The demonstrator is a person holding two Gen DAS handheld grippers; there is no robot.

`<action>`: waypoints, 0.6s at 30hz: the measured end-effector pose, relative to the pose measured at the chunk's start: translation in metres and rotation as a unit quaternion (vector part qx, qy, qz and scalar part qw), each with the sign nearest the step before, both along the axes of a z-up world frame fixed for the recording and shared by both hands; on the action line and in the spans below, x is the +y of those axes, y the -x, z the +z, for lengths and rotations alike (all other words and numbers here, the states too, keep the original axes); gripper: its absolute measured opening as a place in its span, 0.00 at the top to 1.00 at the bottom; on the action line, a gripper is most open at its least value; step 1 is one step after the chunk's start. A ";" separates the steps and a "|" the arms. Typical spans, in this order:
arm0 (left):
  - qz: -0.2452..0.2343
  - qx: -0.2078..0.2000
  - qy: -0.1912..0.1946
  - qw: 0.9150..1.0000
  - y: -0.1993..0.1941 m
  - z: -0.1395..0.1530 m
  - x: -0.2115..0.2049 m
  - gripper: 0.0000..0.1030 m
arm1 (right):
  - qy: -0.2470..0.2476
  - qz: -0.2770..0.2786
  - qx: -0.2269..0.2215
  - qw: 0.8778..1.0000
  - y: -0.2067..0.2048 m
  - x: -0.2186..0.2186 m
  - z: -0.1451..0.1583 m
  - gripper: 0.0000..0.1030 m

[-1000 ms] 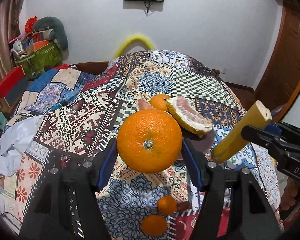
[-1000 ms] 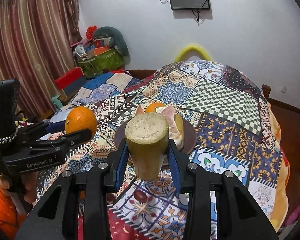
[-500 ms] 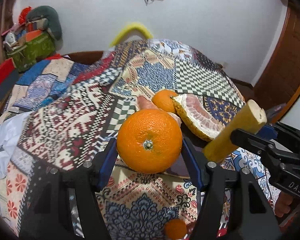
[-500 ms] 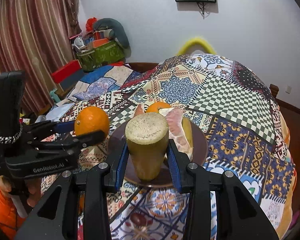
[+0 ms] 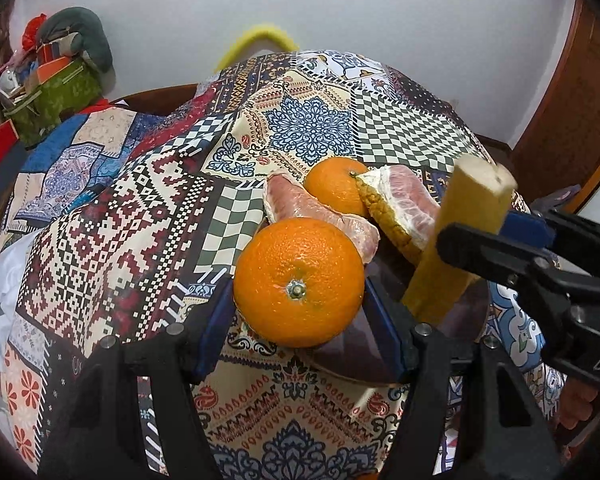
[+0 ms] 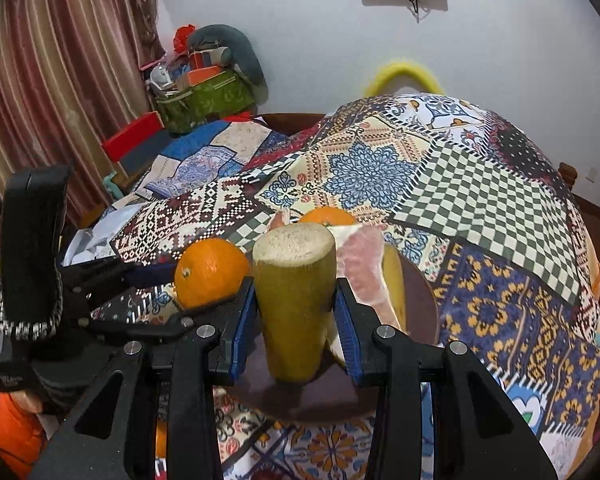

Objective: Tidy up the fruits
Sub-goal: 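Lower the cylinder and orange onto the plate and open both tools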

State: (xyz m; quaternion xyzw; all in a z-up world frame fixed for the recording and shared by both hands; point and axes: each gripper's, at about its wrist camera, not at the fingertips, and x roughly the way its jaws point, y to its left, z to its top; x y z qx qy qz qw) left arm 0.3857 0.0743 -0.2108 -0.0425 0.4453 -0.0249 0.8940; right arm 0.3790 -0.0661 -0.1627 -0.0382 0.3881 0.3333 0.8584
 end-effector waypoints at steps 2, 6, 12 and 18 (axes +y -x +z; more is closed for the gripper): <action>-0.002 0.002 -0.001 1.000 -0.003 -0.002 -0.002 0.38 | -0.002 0.001 0.005 1.000 -0.004 0.004 -0.001 0.66; -0.010 0.012 -0.004 1.000 -0.006 -0.007 -0.005 0.38 | -0.019 -0.015 0.024 0.999 -0.012 0.003 -0.005 0.66; -0.013 0.017 -0.010 1.000 -0.009 -0.010 -0.009 0.38 | -0.013 -0.019 0.026 0.999 -0.010 0.002 -0.007 0.60; -0.015 0.010 -0.004 1.000 -0.008 -0.005 -0.010 0.38 | -0.005 -0.018 0.020 1.000 -0.009 -0.002 -0.006 0.58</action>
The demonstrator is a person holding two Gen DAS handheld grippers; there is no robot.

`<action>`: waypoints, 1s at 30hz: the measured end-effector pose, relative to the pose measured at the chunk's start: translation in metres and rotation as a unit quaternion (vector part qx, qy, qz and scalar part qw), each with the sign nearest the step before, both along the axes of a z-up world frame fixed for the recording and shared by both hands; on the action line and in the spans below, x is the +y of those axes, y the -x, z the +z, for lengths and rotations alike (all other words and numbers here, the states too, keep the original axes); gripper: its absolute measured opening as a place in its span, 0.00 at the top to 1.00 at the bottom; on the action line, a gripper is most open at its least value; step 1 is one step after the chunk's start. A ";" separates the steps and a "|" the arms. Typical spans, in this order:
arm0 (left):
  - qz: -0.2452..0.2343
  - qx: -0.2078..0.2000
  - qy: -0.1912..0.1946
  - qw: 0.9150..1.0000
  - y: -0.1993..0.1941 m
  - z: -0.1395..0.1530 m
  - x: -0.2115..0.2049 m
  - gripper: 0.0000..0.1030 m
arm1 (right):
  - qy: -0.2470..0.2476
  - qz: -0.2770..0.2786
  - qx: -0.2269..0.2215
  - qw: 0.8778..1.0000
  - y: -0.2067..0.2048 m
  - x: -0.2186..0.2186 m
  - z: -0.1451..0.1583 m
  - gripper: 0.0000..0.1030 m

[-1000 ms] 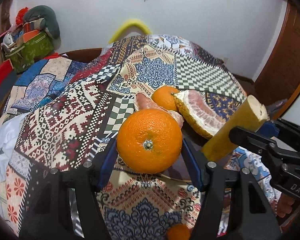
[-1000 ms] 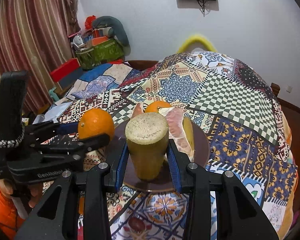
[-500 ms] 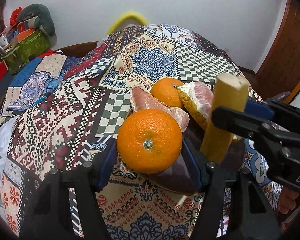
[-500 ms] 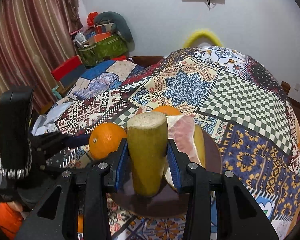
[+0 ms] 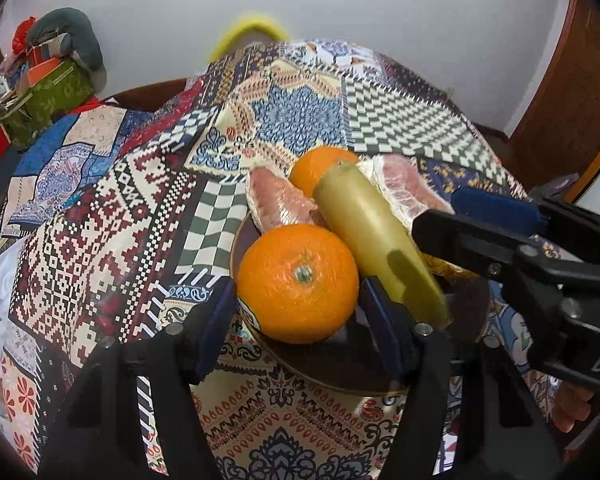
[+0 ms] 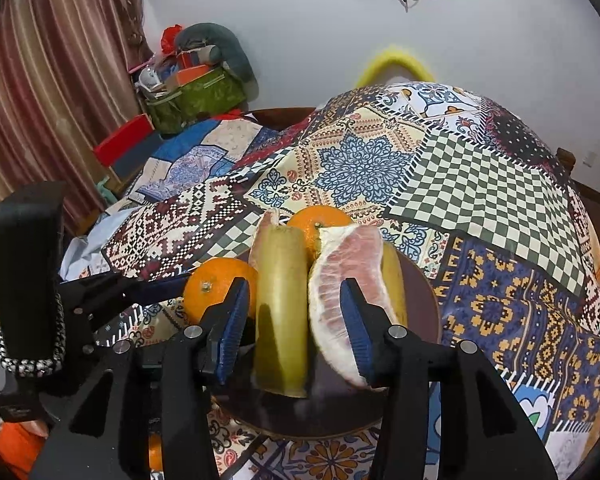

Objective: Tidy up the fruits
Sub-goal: 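Lower the cylinder and orange onto the plate and open both tools, then withdraw both tools from the plate toward the mandarins on the quilt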

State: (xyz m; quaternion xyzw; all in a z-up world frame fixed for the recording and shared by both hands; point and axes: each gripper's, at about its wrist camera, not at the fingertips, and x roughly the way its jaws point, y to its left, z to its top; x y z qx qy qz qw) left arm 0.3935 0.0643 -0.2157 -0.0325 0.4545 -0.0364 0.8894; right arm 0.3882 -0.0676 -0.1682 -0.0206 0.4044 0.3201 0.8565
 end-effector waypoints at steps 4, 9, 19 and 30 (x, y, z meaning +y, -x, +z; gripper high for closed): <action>-0.002 -0.016 -0.010 1.000 0.007 0.013 -0.002 0.38 | -0.006 -0.003 0.001 1.000 0.003 -0.006 0.003 0.57; 0.002 -0.032 -0.011 0.999 0.019 0.028 0.000 0.38 | 0.000 -0.009 -0.016 1.000 0.013 -0.011 0.013 0.57; 0.014 -0.065 -0.008 0.998 0.064 0.065 0.003 0.38 | 0.012 -0.021 -0.050 0.998 0.050 -0.030 0.041 0.56; 0.022 -0.086 -0.015 0.996 0.127 0.093 0.003 0.38 | 0.024 -0.041 -0.074 0.996 0.096 -0.046 0.054 0.39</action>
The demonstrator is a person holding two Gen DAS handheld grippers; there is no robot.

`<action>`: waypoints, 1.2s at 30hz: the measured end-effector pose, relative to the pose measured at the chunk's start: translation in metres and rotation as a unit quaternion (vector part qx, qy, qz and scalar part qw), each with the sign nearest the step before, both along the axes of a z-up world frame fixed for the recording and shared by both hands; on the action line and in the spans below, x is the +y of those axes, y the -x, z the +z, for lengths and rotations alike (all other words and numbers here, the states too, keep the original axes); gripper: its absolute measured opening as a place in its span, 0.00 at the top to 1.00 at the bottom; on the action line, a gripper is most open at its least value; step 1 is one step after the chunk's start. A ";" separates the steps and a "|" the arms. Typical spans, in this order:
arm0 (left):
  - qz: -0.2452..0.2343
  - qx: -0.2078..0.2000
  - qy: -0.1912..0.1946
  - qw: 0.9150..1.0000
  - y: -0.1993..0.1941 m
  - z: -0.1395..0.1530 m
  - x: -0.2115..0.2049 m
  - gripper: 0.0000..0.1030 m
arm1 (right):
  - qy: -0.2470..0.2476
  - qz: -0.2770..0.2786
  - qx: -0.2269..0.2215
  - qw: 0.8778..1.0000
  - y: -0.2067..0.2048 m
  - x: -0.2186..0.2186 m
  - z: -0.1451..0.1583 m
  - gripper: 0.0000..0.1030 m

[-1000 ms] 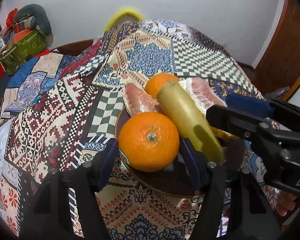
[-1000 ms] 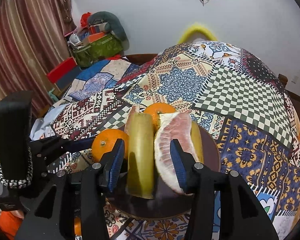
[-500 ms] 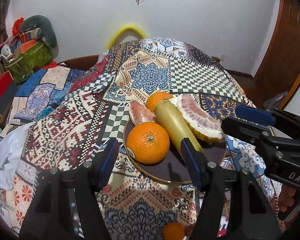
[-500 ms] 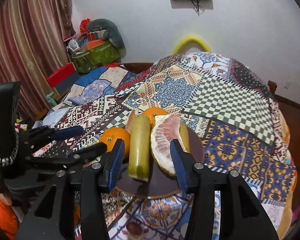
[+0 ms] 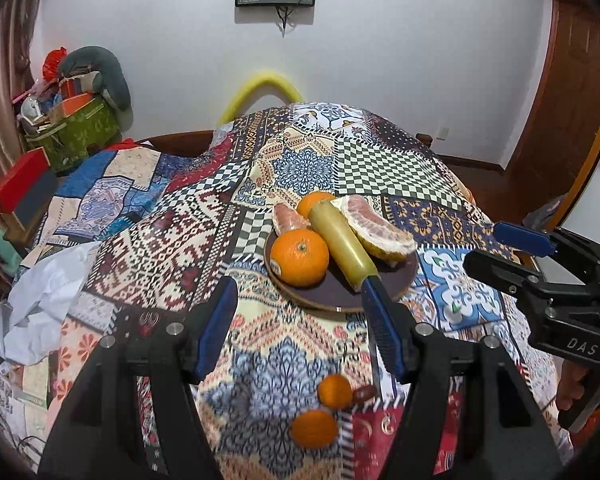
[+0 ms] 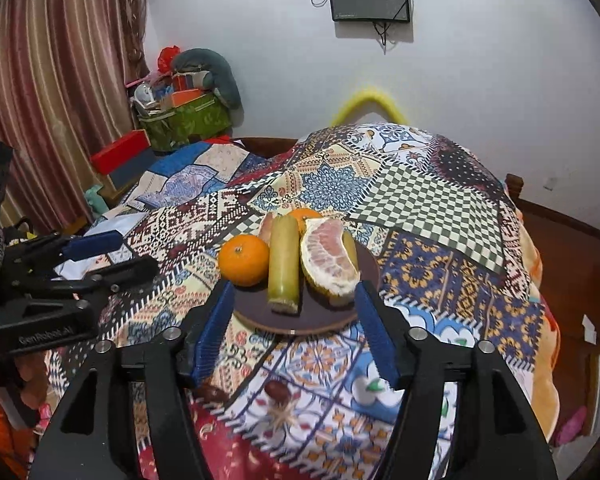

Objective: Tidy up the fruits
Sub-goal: 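Withdraw both tools from the plate toward the mandarins on the quilt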

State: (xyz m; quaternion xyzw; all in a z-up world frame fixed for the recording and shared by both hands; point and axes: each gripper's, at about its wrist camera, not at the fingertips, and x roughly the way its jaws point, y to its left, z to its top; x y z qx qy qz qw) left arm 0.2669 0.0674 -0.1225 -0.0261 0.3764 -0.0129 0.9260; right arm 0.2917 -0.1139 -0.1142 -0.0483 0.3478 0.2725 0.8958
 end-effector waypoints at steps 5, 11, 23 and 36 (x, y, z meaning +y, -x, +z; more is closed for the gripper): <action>0.001 0.005 -0.003 1.000 0.027 -0.003 -0.001 0.38 | 0.003 -0.012 -0.013 1.000 0.020 -0.009 0.004 0.31; 0.003 0.024 0.005 1.000 0.047 -0.018 -0.004 0.38 | 0.013 -0.017 -0.021 1.000 0.038 -0.011 0.004 0.25; 0.006 0.075 0.016 0.997 0.059 -0.068 -0.004 0.38 | 0.015 -0.011 0.014 1.000 0.054 -0.009 -0.027 0.21; -0.012 0.109 0.033 0.993 0.047 -0.107 -0.013 0.59 | 0.015 0.014 0.030 0.999 0.057 0.001 -0.045 0.21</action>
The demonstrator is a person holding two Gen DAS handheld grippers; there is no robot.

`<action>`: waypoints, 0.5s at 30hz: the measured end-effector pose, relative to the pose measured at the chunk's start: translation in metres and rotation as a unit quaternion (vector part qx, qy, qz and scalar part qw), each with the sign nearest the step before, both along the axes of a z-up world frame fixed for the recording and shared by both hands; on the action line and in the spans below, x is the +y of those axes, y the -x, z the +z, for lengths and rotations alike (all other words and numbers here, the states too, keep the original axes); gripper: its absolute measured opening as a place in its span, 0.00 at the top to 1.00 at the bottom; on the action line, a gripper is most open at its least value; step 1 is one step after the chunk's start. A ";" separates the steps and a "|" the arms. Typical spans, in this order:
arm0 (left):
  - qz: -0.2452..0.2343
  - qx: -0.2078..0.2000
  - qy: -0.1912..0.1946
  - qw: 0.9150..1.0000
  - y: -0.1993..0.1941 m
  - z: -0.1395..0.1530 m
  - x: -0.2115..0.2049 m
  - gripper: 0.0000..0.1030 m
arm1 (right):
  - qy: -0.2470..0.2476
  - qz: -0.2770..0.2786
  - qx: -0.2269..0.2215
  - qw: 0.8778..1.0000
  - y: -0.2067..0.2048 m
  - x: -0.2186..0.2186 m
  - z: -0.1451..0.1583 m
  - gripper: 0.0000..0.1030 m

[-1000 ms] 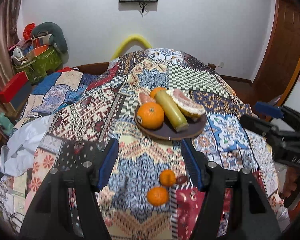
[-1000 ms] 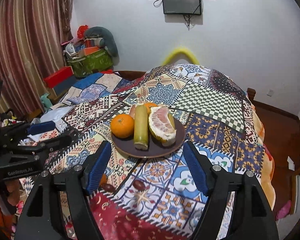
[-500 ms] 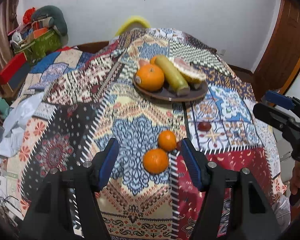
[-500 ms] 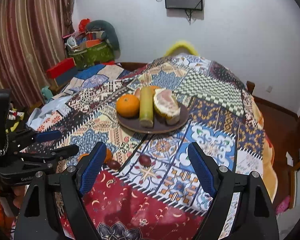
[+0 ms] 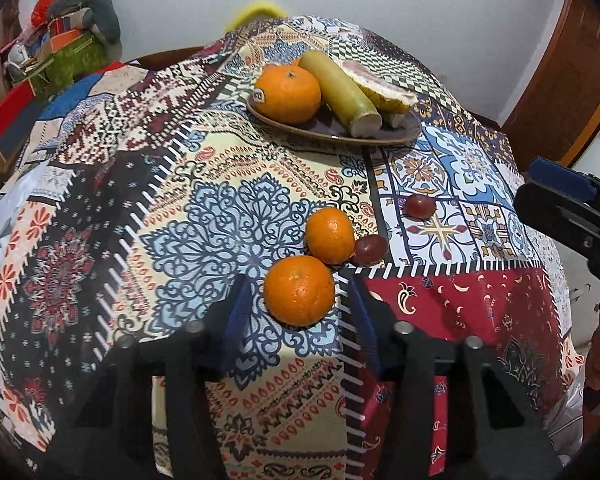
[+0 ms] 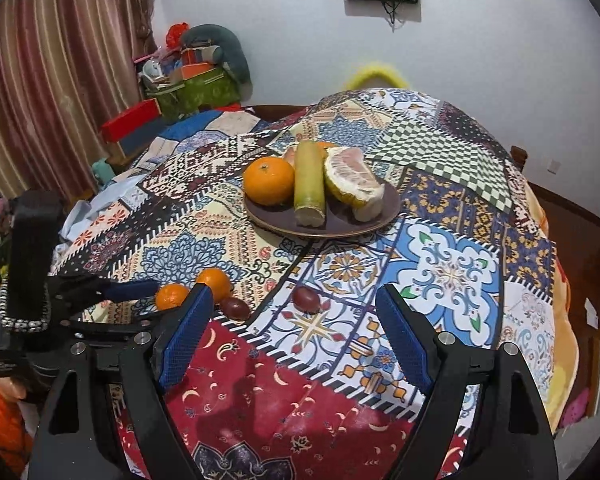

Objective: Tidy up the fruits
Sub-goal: 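Withdraw both tools from the plate toward the mandarins on the quilt, then grasp a mandarin with the left tool while the right tool grasps another mandarin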

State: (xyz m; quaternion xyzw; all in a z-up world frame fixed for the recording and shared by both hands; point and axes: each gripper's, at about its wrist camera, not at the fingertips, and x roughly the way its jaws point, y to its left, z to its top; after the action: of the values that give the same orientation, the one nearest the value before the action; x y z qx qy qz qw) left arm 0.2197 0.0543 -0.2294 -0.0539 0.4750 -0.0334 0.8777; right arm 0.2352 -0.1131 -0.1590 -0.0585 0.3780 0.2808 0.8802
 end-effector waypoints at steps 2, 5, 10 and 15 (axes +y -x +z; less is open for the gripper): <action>-0.001 0.001 0.002 1.000 -0.001 -0.002 0.001 0.63 | 0.000 0.006 0.002 1.000 0.000 0.003 -0.001 0.21; 0.002 -0.004 0.006 1.000 0.000 -0.001 0.004 0.64 | 0.006 0.019 0.004 1.000 0.000 0.012 -0.004 0.23; 0.015 -0.019 0.000 1.000 0.006 0.006 0.015 0.64 | 0.019 0.044 0.009 0.999 -0.001 0.033 -0.012 0.24; 0.039 -0.032 -0.009 0.999 0.015 0.015 0.038 0.64 | 0.034 0.064 0.020 0.997 -0.004 0.053 -0.025 0.31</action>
State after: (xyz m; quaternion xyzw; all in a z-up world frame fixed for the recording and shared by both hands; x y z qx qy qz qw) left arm 0.2051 0.0924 -0.2141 -0.0632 0.4442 0.0032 0.8937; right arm 0.2389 -0.0596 -0.1840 -0.1069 0.4000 0.3248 0.8503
